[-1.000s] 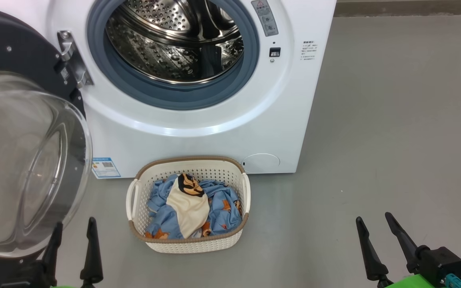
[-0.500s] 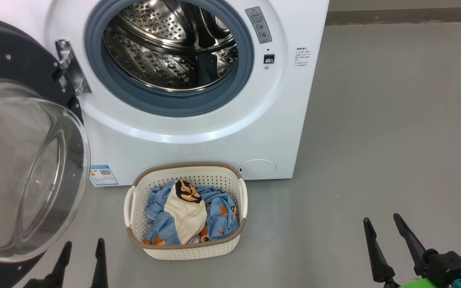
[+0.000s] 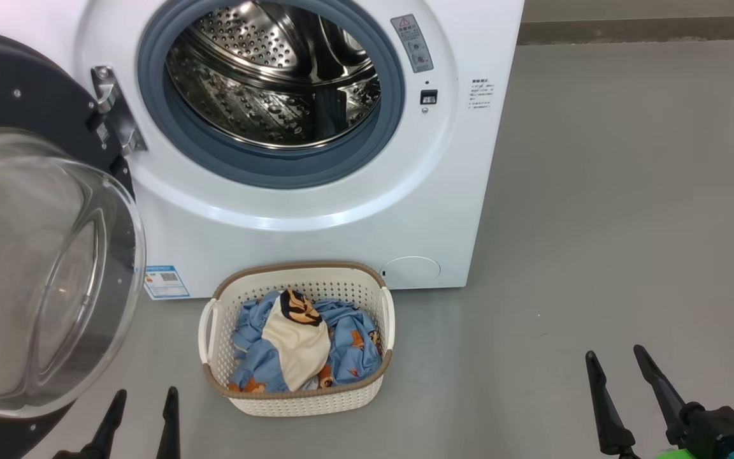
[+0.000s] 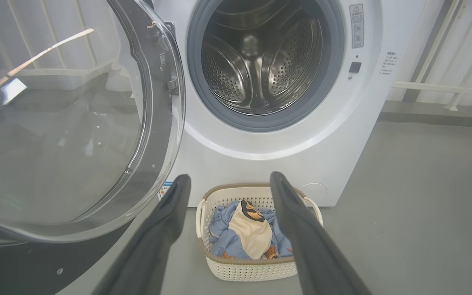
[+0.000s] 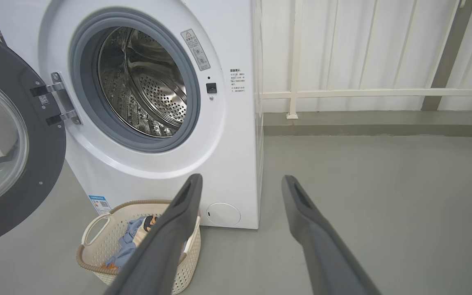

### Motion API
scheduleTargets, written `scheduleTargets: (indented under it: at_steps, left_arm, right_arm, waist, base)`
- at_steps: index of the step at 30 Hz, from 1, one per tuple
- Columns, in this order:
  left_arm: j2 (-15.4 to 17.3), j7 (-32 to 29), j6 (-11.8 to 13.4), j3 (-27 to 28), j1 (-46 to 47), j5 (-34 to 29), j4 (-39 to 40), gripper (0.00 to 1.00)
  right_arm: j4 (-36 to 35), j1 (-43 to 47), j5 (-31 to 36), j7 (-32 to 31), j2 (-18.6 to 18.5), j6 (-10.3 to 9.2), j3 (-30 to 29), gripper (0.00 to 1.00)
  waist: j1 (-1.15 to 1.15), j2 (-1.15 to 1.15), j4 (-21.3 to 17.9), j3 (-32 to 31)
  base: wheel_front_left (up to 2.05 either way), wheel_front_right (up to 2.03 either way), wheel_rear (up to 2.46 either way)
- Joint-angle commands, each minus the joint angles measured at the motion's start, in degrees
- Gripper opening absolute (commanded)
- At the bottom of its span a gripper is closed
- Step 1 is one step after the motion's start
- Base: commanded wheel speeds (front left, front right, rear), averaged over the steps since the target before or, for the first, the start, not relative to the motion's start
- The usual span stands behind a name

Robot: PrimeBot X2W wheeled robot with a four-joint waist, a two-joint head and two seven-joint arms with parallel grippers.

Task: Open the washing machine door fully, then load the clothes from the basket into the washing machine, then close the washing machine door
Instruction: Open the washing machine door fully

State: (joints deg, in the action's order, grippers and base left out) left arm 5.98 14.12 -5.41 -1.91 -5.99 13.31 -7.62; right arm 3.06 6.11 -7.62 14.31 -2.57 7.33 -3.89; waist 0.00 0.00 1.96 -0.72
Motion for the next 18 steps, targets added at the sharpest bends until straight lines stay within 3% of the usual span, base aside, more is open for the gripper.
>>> scheduleTargets:
  at_steps: [1,18]
  left_arm:
    - [1.1,0.6,-0.3,1.8,1.2,-0.5,1.4,1.0]
    - [0.8,0.8,-0.6,0.8,2.6,-0.1,0.5,1.0]
  right_arm:
    - [-1.6,-0.8,0.3,0.7,-0.4,0.16,1.3,1.0]
    - [-1.0,-1.2,-0.8,0.7,-0.3,0.16,1.3,1.0]
  waist:
    - [0.0,0.0,0.1,0.0]
    - [0.0,0.0,1.4,0.6]
  base:
    - [0.0,0.0,0.0]
    - [0.0,0.0,0.0]
